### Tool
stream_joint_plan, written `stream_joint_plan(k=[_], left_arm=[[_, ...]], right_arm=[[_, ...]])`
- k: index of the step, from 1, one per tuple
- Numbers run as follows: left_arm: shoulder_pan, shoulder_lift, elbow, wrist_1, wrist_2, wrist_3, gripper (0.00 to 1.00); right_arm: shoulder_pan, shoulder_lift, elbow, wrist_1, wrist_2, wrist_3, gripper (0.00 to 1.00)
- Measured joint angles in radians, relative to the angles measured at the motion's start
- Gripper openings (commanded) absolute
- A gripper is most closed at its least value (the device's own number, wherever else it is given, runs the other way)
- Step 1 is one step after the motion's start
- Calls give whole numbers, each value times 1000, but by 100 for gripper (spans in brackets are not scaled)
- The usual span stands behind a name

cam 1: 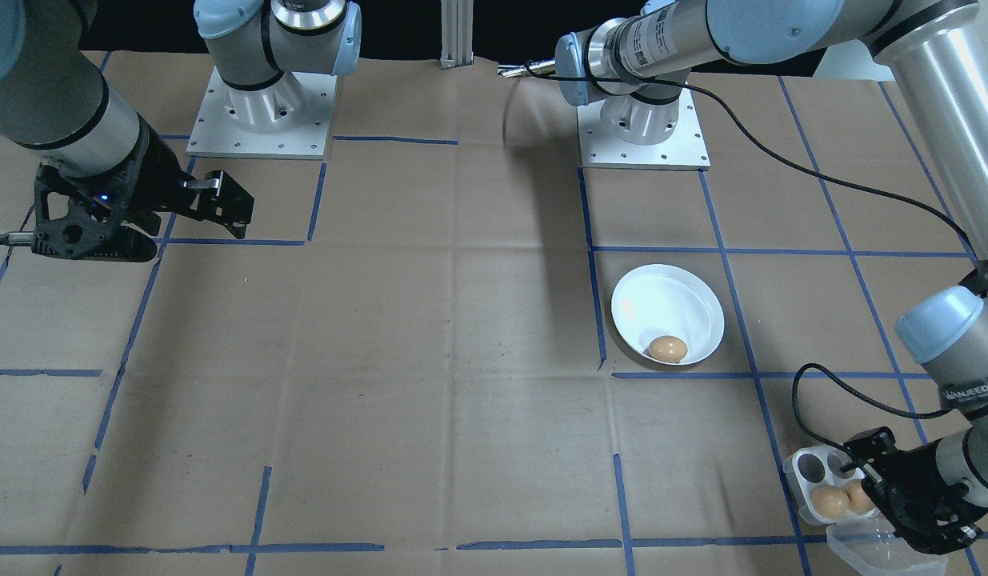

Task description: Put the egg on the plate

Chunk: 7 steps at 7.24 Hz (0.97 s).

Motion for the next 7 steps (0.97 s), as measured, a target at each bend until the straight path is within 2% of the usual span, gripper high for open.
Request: stream_joint_plan(k=[2, 7], left_arm=[[-1, -4, -11, 6, 1, 4, 87], [5, -9, -21, 27, 8, 17, 60]], right_arm=[[0, 0, 0, 0, 0, 0, 100], [0, 0, 0, 0, 0, 0, 100]])
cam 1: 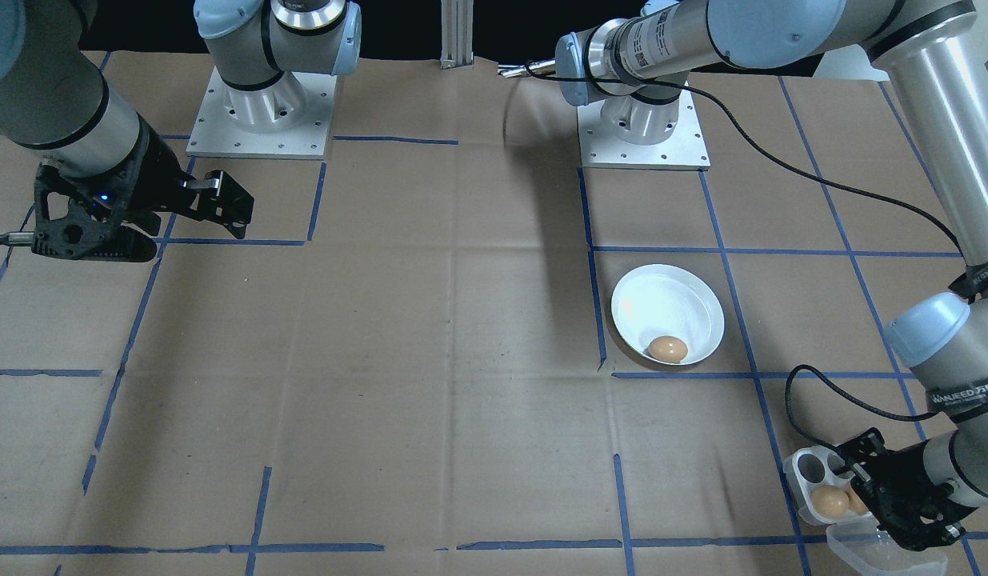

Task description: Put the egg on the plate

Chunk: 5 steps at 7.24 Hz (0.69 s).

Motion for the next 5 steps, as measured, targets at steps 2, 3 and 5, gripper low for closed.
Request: stream_joint_plan(k=[2, 3, 5], left_arm=[[1, -1, -1, 1, -1, 0, 49], [2, -1, -1, 1, -2, -1, 45], [2, -1, -2, 2, -2, -2, 34]], right_arm=[[0, 0, 0, 0, 0, 0, 100], [0, 0, 0, 0, 0, 0, 100], [0, 0, 0, 0, 0, 0, 100]])
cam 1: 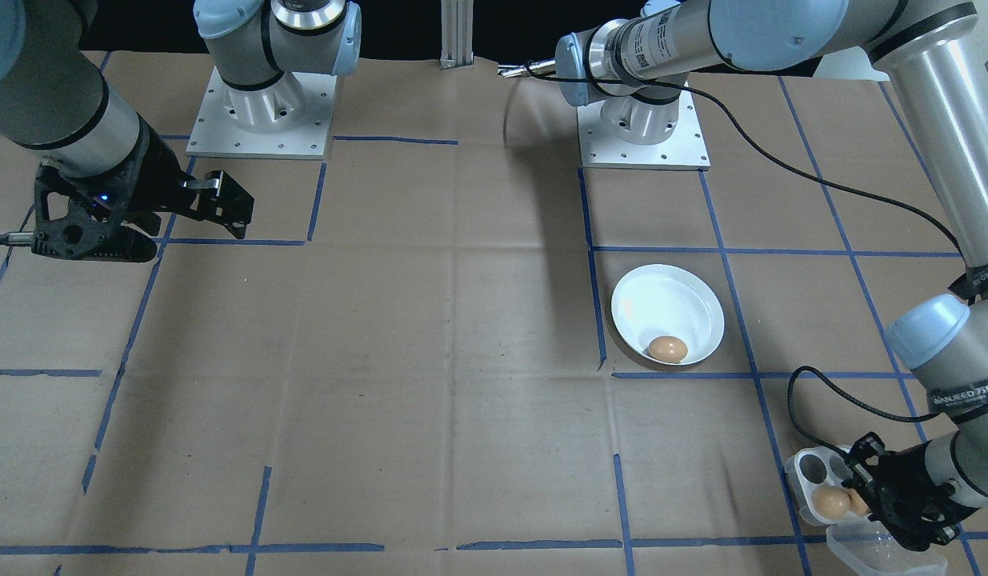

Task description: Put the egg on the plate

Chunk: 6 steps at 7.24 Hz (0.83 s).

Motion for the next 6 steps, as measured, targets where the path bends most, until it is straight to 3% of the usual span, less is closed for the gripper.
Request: stream_joint_plan(k=[4, 6], left_arm=[[-2, 31, -3, -12, 10, 0, 32], [1, 119, -57, -37, 26, -1, 32]], right_arm=[[0, 0, 0, 0, 1, 0, 100], [0, 0, 0, 0, 1, 0, 100]])
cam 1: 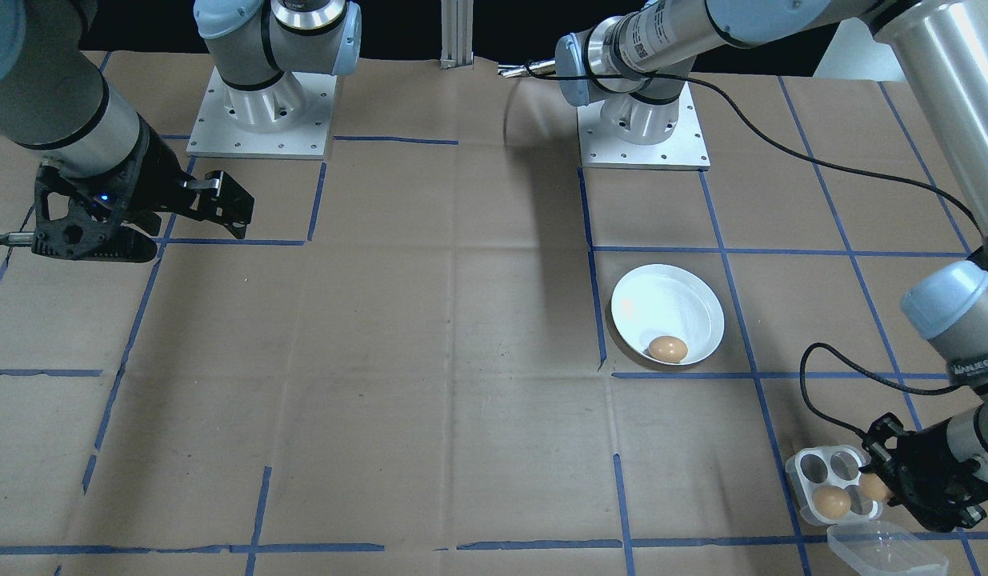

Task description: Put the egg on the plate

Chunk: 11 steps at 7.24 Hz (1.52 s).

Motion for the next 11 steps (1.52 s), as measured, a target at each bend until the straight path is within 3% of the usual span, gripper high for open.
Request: stream_joint_plan(k=[3, 7, 10, 11], left_arm=[[-7, 199, -199, -6, 25, -164, 32], [-113, 450, -520, -49, 5, -841, 31], [-159, 521, -751, 31, -35, -1188, 31], [-157, 512, -795, 98, -39, -1216, 38]], right_arm=[[0, 0, 0, 0, -1, 0, 100], [0, -1, 0, 0, 0, 0, 100], [0, -1, 0, 0, 0, 0, 100], [0, -1, 0, 0, 0, 0, 100]])
